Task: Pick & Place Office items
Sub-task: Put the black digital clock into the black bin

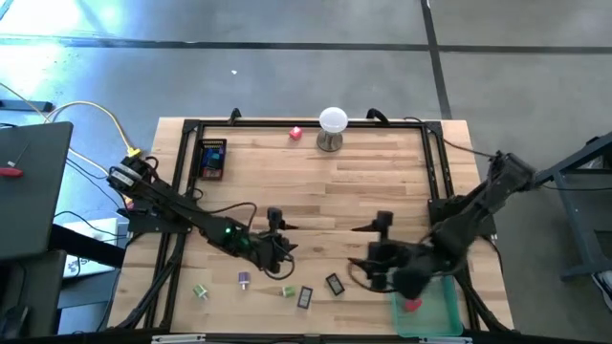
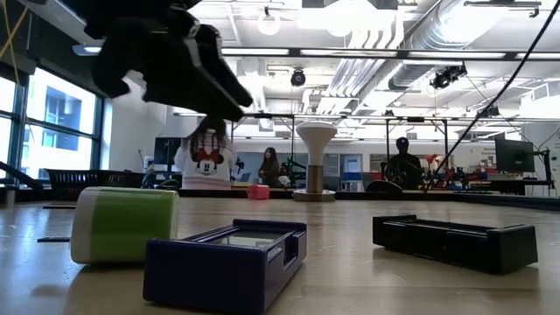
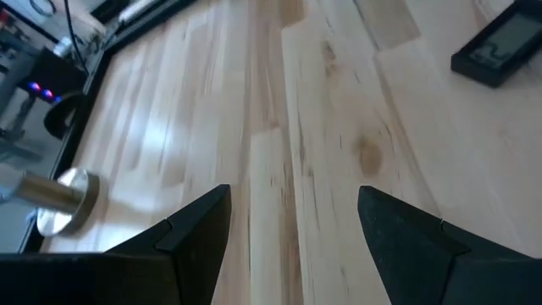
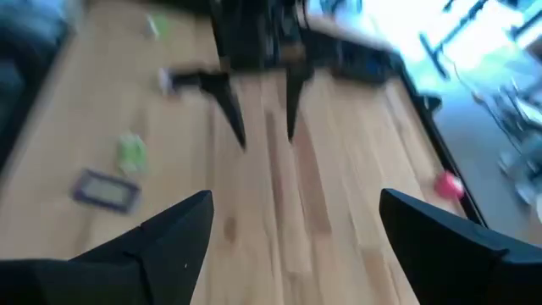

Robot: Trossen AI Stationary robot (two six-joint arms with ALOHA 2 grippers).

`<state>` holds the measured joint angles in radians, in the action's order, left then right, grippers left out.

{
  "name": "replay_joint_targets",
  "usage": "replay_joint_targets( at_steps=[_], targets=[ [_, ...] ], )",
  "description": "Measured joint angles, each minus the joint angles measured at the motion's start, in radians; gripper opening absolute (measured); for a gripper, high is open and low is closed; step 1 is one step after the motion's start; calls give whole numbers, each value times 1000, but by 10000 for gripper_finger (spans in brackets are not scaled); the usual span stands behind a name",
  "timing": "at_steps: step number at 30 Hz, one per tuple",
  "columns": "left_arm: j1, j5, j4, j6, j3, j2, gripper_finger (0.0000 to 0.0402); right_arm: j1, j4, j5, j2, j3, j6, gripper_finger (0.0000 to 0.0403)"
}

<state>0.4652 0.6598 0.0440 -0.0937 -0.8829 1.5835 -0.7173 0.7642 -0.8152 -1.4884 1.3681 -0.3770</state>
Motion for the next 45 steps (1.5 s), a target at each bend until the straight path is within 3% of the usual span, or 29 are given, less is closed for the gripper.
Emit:
replay_joint_targets(
  at_steps=[5, 10, 15, 22, 27, 35, 45],
  targets=[
    [3, 0, -91, 74, 0, -36, 249, 103, 308, 164, -211, 198, -209, 326],
    [3, -9, -138, 122, 0, -38, 249, 185, 490, 360, -348, 267, -477, 326],
    [3, -43, -159, 152, 0, -38, 249, 225, 479, 543, -418, 267, -619, 326],
    [35, -47, -196, 175, 0, -38, 249, 224, 307, 721, -481, 267, -550, 326],
    [60, -47, -224, 216, 0, -38, 249, 221, 265, 734, -497, 267, -581, 326],
    [97, -47, -232, 226, 0, -38, 249, 196, 264, 654, -497, 267, -652, 326],
    [137, -47, -231, 277, 1, -38, 249, 168, 248, 693, -497, 267, -778, 326]
  ],
)
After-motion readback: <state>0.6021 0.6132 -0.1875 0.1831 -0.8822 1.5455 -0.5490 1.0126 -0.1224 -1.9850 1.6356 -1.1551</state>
